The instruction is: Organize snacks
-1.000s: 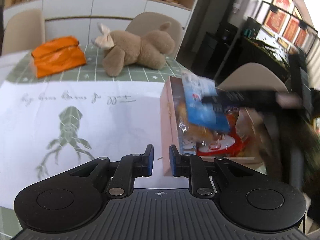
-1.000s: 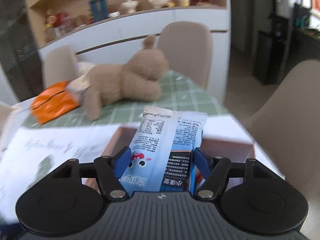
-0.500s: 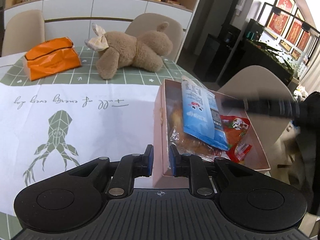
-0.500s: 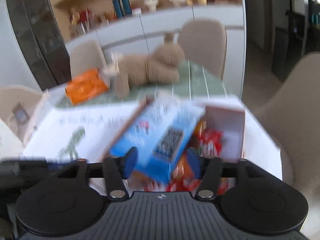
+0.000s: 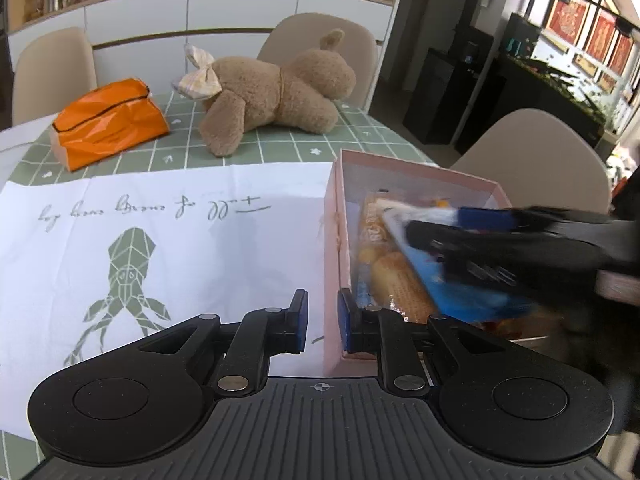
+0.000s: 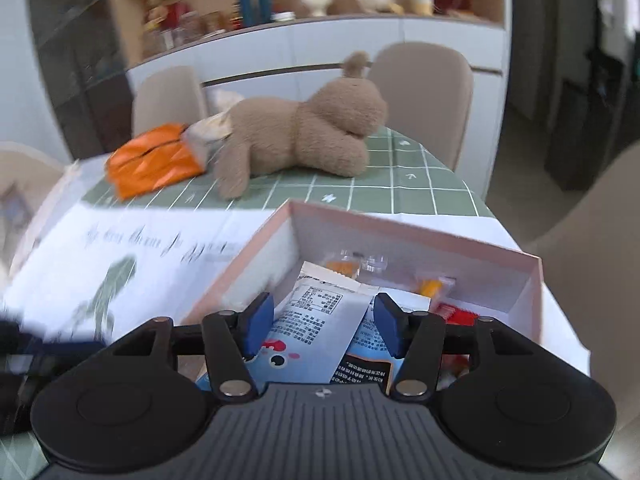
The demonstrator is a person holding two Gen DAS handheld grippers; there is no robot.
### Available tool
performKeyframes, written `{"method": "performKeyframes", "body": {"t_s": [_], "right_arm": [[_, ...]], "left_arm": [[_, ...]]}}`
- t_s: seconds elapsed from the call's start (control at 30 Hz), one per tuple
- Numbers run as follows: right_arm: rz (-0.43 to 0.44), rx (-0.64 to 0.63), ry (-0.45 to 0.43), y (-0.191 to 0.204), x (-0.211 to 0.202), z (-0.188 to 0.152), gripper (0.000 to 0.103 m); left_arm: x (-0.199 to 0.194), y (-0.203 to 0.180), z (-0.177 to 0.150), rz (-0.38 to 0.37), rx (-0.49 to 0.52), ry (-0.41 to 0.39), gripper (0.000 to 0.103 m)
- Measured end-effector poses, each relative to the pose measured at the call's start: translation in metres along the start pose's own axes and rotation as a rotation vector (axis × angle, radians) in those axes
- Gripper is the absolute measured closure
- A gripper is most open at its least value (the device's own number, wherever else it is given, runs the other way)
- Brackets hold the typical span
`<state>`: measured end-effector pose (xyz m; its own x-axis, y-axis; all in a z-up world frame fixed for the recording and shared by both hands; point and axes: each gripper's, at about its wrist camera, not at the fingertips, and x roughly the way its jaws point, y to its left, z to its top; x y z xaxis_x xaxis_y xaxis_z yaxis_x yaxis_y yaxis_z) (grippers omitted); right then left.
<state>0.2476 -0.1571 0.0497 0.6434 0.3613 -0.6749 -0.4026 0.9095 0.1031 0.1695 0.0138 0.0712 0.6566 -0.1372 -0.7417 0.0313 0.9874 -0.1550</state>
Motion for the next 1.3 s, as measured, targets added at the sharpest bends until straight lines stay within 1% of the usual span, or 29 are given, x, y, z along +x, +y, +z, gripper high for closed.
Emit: {"method": "performKeyframes", "body": {"t_s": [0.07, 0.13, 0.17, 0.2, 0.27, 0.3, 0.37, 0.43, 0.47, 0.5, 0.57, 0.63, 0.67, 0.73, 0.77, 0.8, 0.87, 0.9, 0.93, 0.97, 1.0, 1.03, 1.13, 1.23, 1.3], "right_arm": [[0.002, -0.068, -0.035, 0.006, -0.019, -0.005, 0.043], [-0.004, -0.104, -0.088, 0.007, -0.044, -0.011, 0.04], [-0.025, -0.099, -0.119, 0.004, -0.057, -0.014, 0.038], [-0.054, -0.078, -0.142, 0.001, -0.071, -0.019, 0.038], [-0.089, -0.002, -0.163, -0.011, -0.088, -0.029, 0.038], [-0.079, 0.042, -0.16, -0.018, -0.098, -0.037, 0.038], [-0.024, 0.099, -0.129, -0.026, -0.114, -0.056, 0.038], [-0.01, 0.1, -0.078, -0.021, -0.125, -0.076, 0.036], [-0.002, 0.095, -0.05, -0.016, -0.129, -0.087, 0.033], [0.012, 0.082, -0.014, -0.007, -0.13, -0.098, 0.03], [0.017, 0.046, 0.033, 0.008, -0.127, -0.118, 0.03], [-0.019, 0.01, 0.089, 0.026, -0.117, -0.133, 0.03], [-0.032, 0.005, 0.109, 0.033, -0.112, -0.139, 0.03], [-0.024, 0.018, 0.12, 0.042, -0.103, -0.15, 0.028], [-0.033, 0.022, 0.099, 0.047, -0.103, -0.154, 0.026], [-0.048, 0.021, 0.073, 0.051, -0.104, -0.158, 0.025], [-0.077, 0.012, 0.056, 0.058, -0.103, -0.162, 0.022], [-0.1, 0.011, 0.046, 0.06, -0.102, -0.164, 0.017], [-0.129, 0.015, 0.032, 0.062, -0.101, -0.166, 0.013], [-0.155, 0.029, 0.015, 0.061, -0.1, -0.169, 0.005], [-0.179, 0.056, 0.004, 0.059, -0.1, -0.172, 0.002], [-0.186, 0.069, 0.002, 0.057, -0.098, -0.172, 0.002], [-0.204, 0.073, -0.011, 0.056, -0.093, -0.172, 0.0], [-0.232, 0.092, -0.03, 0.054, -0.091, -0.172, 0.0], [-0.25, 0.095, -0.045, 0.054, -0.089, -0.173, 0.0]], "left_arm": [[0.004, -0.002, -0.001, 0.012, 0.017, 0.014, 0.085], [0.006, 0.001, -0.002, 0.007, 0.005, 0.036, 0.085], [0.005, 0.004, -0.002, -0.001, -0.008, 0.034, 0.085], [0.002, 0.007, -0.003, -0.011, -0.029, 0.019, 0.085], [-0.01, 0.014, -0.006, -0.047, -0.056, -0.025, 0.084], [-0.016, 0.017, -0.008, -0.07, -0.06, -0.043, 0.084], [-0.029, 0.021, -0.018, -0.103, -0.051, -0.066, 0.084], [-0.038, 0.023, -0.032, -0.101, -0.021, -0.063, 0.084], [-0.042, 0.024, -0.044, -0.088, -0.001, -0.056, 0.084], [-0.045, 0.025, -0.055, -0.074, 0.013, -0.048, 0.084], [-0.052, 0.028, -0.083, -0.03, 0.036, -0.036, 0.084], [-0.055, 0.029, -0.108, 0.016, 0.058, -0.021, 0.084], [-0.056, 0.03, -0.12, 0.032, 0.053, -0.015, 0.084], [-0.053, 0.03, -0.138, 0.056, 0.041, -0.005, 0.084], [-0.054, 0.028, -0.145, 0.065, 0.048, -0.044, 0.083], [-0.054, 0.026, -0.148, 0.073, 0.059, -0.06, 0.083], [-0.053, 0.018, -0.152, 0.069, 0.075, -0.086, 0.08], [-0.052, 0.016, -0.154, 0.052, 0.078, -0.099, 0.074], [-0.052, 0.014, -0.155, 0.033, 0.086, -0.11, 0.066], [-0.051, 0.011, -0.156, 0.023, 0.093, -0.118, 0.062], [-0.05, 0.009, -0.157, 0.018, 0.102, -0.127, 0.058], [-0.049, 0.005, -0.158, 0.019, 0.114, -0.135, 0.053], [-0.044, -0.003, -0.161, 0.028, 0.139, -0.155, 0.045], [-0.041, -0.008, -0.164, 0.043, 0.166, -0.18, 0.044], [-0.04, -0.007, -0.163, 0.04, 0.161, -0.181, 0.044]]}}
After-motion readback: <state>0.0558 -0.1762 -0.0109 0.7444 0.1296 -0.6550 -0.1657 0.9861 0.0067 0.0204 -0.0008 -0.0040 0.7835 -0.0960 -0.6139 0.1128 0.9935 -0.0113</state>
